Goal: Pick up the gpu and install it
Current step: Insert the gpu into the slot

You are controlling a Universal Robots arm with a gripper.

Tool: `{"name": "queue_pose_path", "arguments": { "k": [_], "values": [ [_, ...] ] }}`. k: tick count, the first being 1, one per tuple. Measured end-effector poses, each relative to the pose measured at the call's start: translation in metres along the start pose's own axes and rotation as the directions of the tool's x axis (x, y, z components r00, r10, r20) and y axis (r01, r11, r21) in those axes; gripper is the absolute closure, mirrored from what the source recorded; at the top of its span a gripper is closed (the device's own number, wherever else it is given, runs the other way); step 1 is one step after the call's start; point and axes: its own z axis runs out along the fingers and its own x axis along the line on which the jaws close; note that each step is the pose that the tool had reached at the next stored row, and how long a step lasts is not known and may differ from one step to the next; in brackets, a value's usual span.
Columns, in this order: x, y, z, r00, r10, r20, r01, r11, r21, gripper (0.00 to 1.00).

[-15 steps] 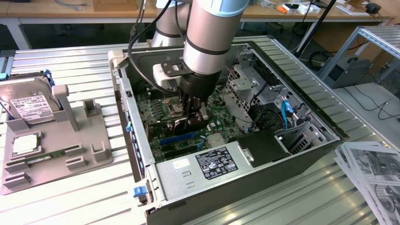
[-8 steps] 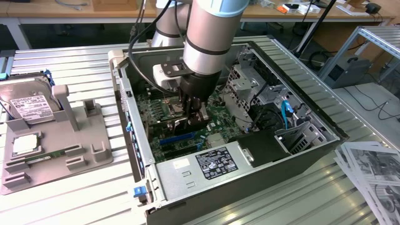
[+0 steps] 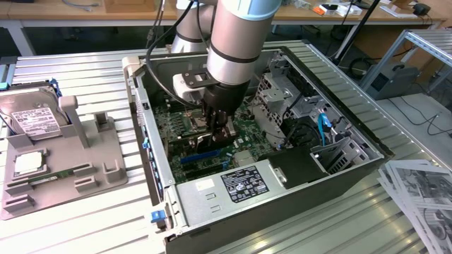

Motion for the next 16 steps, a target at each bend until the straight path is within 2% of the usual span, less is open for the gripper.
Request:
{"name": "queue_pose_path", "arguments": {
  "k": [7,12,16],
  "values": [
    [0.0,0.0001,0.0,1.0,0.0,0.0,0.0,1.0,0.0,0.73],
    [-0.0003,0.0062,0.0004,1.0,0.0,0.0002,0.0,1.0,0.0,0.73],
    [-0.0003,0.0072,0.0005,1.0,0.0,0.0004,0.0,1.0,0.0,0.73]
  ]
}}
